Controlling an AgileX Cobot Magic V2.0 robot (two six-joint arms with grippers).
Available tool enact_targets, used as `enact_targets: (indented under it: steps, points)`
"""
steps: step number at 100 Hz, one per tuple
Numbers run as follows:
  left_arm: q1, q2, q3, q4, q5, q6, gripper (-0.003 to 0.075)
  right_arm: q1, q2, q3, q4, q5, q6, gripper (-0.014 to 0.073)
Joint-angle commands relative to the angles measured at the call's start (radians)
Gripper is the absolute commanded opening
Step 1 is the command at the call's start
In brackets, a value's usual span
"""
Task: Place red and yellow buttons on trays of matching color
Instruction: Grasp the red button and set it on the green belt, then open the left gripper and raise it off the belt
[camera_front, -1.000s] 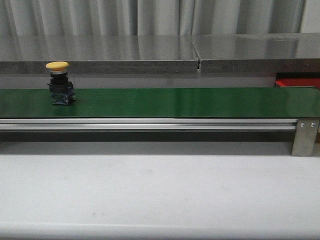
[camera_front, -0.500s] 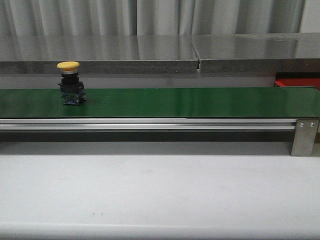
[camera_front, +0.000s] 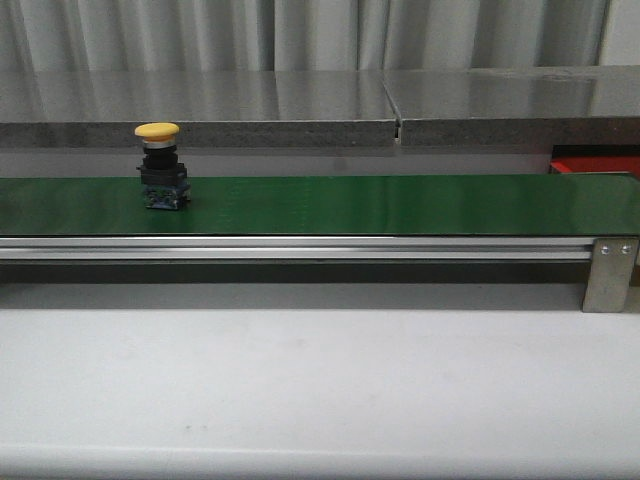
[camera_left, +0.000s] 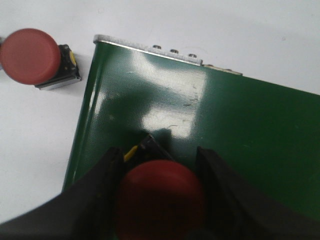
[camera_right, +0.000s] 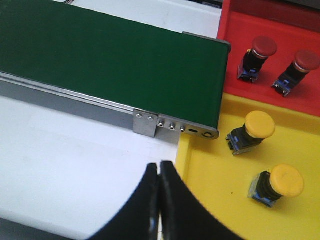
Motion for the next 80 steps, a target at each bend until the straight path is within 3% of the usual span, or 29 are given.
enact_targets:
  steps: [1,12,34,43,80]
  points:
    - [-0.005,-0.059,-0.026,-0.019,-0.015,-0.001,-0.0015,-0.002,-0.006,-0.026,0.011,-0.056,-0.007,-0.0118]
    - [-0.005,-0.059,-0.026,-0.019,-0.012,-0.001,0.0078,-0.002,-0.006,-0.026,0.011,-0.056,-0.007,-0.0118]
    - [-0.005,-0.059,-0.026,-0.037,0.003,0.023,0.0537,-0.002,-0.006,-0.026,0.011,-0.056,-0.007,-0.0118]
    - [-0.005,-0.059,-0.026,-0.049,0.005,0.025,0.0652,-0.002,-0.006,-0.026,0.011,-0.056,-0.007,-0.0118]
    - [-0.005,-0.113,-0.040,-0.059,-0.016,0.053,0.0671,-0.002,-0.006,-0.026,0.011,-0.056,-0.007,-0.0118]
